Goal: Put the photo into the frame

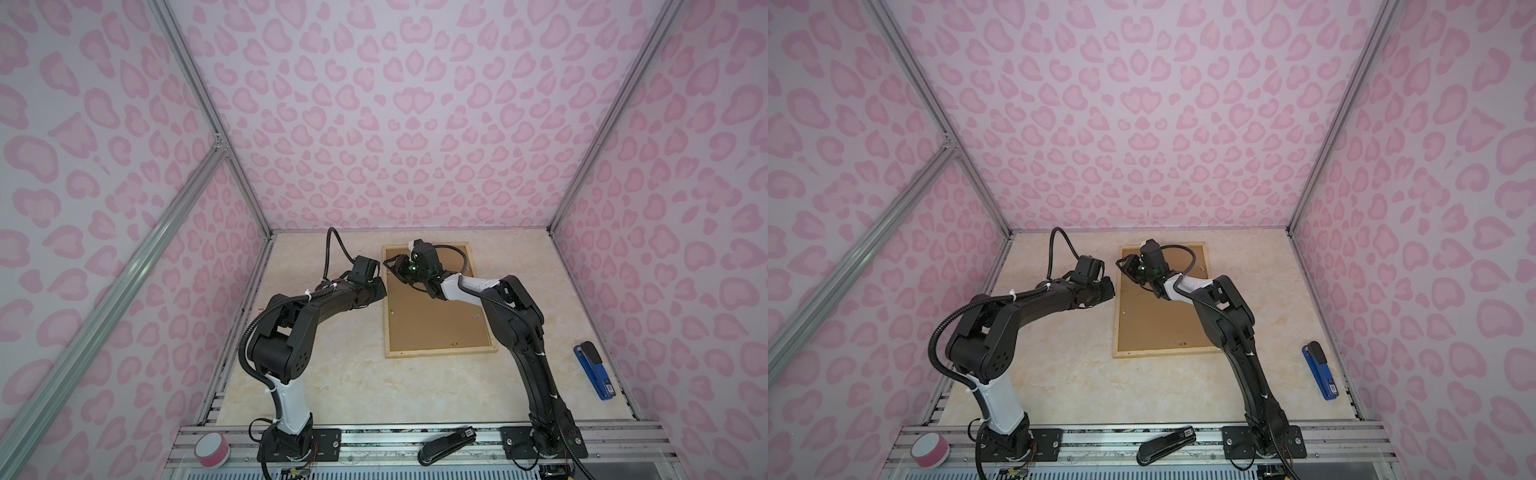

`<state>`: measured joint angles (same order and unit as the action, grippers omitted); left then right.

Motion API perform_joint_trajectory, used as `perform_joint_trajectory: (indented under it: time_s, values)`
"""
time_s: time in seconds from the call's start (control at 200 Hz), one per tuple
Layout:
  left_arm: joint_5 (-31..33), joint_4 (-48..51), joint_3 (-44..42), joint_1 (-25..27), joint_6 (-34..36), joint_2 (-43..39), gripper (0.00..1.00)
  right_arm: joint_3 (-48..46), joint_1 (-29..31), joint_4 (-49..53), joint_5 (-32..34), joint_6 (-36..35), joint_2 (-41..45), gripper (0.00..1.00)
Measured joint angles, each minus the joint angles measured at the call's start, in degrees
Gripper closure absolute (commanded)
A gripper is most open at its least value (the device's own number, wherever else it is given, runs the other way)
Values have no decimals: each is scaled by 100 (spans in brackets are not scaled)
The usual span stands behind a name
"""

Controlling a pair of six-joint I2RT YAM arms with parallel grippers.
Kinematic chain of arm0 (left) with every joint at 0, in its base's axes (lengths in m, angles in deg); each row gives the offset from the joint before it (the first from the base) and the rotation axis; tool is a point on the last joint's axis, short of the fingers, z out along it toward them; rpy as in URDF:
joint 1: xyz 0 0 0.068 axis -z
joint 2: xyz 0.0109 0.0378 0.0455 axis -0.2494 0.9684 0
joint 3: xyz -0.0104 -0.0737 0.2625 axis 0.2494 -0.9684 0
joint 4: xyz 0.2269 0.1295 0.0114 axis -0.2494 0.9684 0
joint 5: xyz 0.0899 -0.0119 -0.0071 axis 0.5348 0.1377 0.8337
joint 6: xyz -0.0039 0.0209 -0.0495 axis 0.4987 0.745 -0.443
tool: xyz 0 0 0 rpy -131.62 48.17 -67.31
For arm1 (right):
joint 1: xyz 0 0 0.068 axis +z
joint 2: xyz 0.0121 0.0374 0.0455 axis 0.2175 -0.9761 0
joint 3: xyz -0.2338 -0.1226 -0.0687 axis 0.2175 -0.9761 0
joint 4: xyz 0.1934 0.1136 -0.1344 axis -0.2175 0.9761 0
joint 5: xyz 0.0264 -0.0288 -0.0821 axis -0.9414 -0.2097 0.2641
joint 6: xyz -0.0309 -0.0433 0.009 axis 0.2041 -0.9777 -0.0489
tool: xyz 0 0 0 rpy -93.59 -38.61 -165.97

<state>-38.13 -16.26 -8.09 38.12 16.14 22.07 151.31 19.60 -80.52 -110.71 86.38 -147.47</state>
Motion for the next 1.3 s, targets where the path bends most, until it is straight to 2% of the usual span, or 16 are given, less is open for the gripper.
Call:
perform_joint_trajectory:
  time_s: [0.2, 0.385, 0.535, 0.68, 0.875, 1.299]
  values:
    - [-48, 31, -656, 81, -162, -570, 73, -835, -249, 352, -153, -636, 643, 60]
    - [-125, 79, -1325, 529, -417, -1060, 74, -1589, -221, 879, -284, -1486, 1322, 61]
    - [-109, 125, -1554, 859, -619, -1180, 77, -2013, -44, 1123, -372, -1862, 1556, 63]
    - [-83, 131, -1600, 907, -728, -1178, 81, -2267, 125, 1167, -472, -1945, 1563, 67]
    - [-66, 107, -1600, 940, -782, -1130, 81, -2406, 260, 1071, -581, -2028, 1576, 71]
    - [-55, -24, -1589, 944, -870, -1056, 82, -2448, 391, 511, -1154, -1904, 1346, 69]
